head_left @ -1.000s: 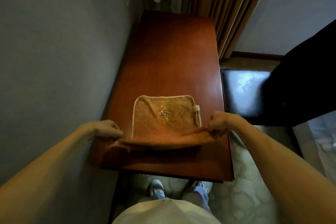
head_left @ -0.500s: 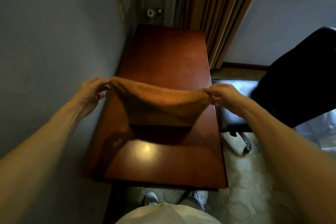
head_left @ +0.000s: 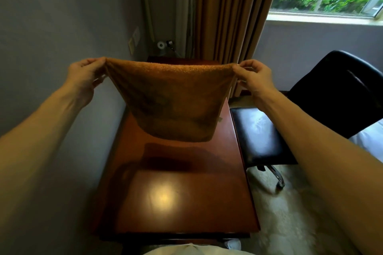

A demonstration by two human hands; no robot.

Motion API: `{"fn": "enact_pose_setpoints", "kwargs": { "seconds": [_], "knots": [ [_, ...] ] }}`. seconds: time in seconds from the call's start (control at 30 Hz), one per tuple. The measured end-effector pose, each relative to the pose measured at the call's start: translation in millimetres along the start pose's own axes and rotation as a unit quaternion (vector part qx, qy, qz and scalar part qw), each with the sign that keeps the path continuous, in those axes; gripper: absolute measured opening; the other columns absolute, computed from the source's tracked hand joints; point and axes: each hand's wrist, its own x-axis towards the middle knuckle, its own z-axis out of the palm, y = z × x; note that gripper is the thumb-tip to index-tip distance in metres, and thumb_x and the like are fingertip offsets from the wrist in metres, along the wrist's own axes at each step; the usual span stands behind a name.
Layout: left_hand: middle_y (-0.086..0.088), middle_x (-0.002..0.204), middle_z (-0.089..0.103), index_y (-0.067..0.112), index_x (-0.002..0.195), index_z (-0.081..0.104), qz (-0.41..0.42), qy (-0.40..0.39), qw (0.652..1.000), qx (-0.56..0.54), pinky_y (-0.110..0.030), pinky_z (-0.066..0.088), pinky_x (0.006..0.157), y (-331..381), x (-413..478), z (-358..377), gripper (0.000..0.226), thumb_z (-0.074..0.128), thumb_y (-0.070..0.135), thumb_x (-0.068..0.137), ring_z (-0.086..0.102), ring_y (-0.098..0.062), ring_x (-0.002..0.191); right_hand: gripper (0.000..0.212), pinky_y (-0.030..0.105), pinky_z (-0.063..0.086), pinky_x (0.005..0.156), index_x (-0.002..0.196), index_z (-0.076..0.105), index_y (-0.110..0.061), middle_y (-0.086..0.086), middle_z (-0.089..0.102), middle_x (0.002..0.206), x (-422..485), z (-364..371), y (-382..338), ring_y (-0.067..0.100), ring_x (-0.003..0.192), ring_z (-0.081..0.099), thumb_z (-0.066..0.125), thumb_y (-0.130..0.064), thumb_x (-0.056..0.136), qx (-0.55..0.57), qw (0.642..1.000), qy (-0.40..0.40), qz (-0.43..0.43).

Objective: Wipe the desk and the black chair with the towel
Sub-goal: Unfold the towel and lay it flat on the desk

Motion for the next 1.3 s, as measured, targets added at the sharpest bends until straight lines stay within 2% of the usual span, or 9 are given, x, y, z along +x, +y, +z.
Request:
{"fn": "enact_pose_setpoints", "kwargs": {
  "seconds": [0.13,0.27,0.4,0.6,0.77,0.93,1.13,1.2,1.3],
  "knots": [
    [0.007,0.085,0.067,0.025,0.085,0.061,-0.017,0.018,1.0,0.017,-0.019,0.052,0.078,1.0,3.2,0.7,0.019,0.064,0.021,0.102,0.066,-0.002,0.08,0.018,0.014,0.051,0.06,0.106,0.07,-0.008,0.0,0.069,0.089,-1.9,6.8,-0.5,-0.001,0.069,0.068,0.072,-0.023,0.096,-0.024,1.0,0.002,0.005],
    [0.003,0.089,0.065,0.023,0.086,0.06,-0.03,0.043,0.997,0.05,-0.018,0.051,0.07,-4.9,4.0,0.0,0.017,0.065,0.021,0.102,0.065,-0.006,0.081,0.017,0.024,0.053,0.068,0.105,0.07,-0.009,0.003,0.069,0.093,-0.8,13.6,3.8,0.011,0.082,0.066,0.072,-0.024,0.096,-0.053,0.998,-0.002,0.018],
    [0.0,0.09,0.062,0.022,0.086,0.061,-0.023,0.049,0.992,0.116,-0.031,0.052,0.084,-13.7,5.6,-3.1,0.017,0.068,0.026,0.101,0.062,-0.016,0.09,0.019,0.025,0.054,0.067,0.108,0.07,-0.01,0.004,0.067,0.097,-2.8,19.1,12.2,0.014,0.086,0.064,0.071,-0.026,0.097,-0.097,0.995,0.011,0.02],
    [0.0,0.095,0.065,0.019,0.098,0.066,-0.052,0.033,0.992,0.11,-0.024,0.05,0.076,-21.6,11.0,-6.3,0.011,0.065,0.029,0.102,0.062,-0.01,0.084,0.015,0.055,0.061,0.086,0.094,0.07,-0.016,0.011,0.072,0.097,3.0,24.7,35.6,0.029,0.096,0.071,0.071,-0.031,0.096,-0.095,0.992,0.031,0.08],
    [0.005,0.096,0.064,0.022,0.092,0.064,-0.111,0.013,0.985,0.129,-0.024,0.046,0.075,-23.8,11.5,-6.1,0.01,0.069,0.027,0.1,0.055,-0.007,0.083,0.035,0.039,0.053,0.072,0.068,0.056,-0.018,0.006,0.056,0.07,9.4,38.4,60.5,0.024,0.077,0.058,0.06,-0.026,0.102,-0.091,0.985,0.052,0.14],
    [0.007,0.095,0.064,0.025,0.09,0.063,-0.16,0.008,0.986,0.053,-0.022,0.043,0.071,-20.2,17.1,1.2,0.011,0.068,0.026,0.099,0.054,-0.007,0.082,0.032,0.035,0.053,0.065,0.074,0.058,-0.014,0.006,0.055,0.069,28.5,47.5,65.9,0.022,0.068,0.058,0.057,-0.026,0.103,-0.123,0.98,0.079,0.132],
    [-0.002,0.112,0.064,0.013,0.106,0.062,-0.222,0.014,0.972,-0.075,-0.01,0.04,0.043,-16.1,52.4,12.8,0.006,0.062,0.018,0.103,0.071,-0.004,0.069,0.02,0.034,0.052,0.062,0.088,0.068,-0.01,0.003,0.057,0.068,70.6,62.0,45.3,0.021,0.067,0.06,0.063,-0.026,0.1,-0.137,0.98,0.072,0.127],
    [-0.006,0.117,0.064,0.007,0.112,0.064,-0.224,0.035,0.966,-0.127,-0.014,0.056,0.057,-11.9,65.8,21.1,0.012,0.064,0.013,0.102,0.075,-0.012,0.079,0.018,0.035,0.052,0.062,0.081,0.065,-0.014,0.002,0.054,0.064,88.2,67.6,38.0,0.02,0.061,0.056,0.063,-0.022,0.097,-0.128,0.98,0.066,0.137],
    [-0.01,0.108,0.063,0.004,0.098,0.064,-0.212,0.043,0.964,-0.154,-0.024,0.063,0.074,-4.4,80.8,33.9,0.006,0.063,0.009,0.102,0.072,-0.017,0.087,0.016,0.032,0.047,0.055,0.083,0.066,-0.011,0.005,0.055,0.068,107.4,73.5,28.3,0.019,0.061,0.054,0.057,-0.006,0.096,-0.108,0.985,0.042,0.128]
  ]
}}
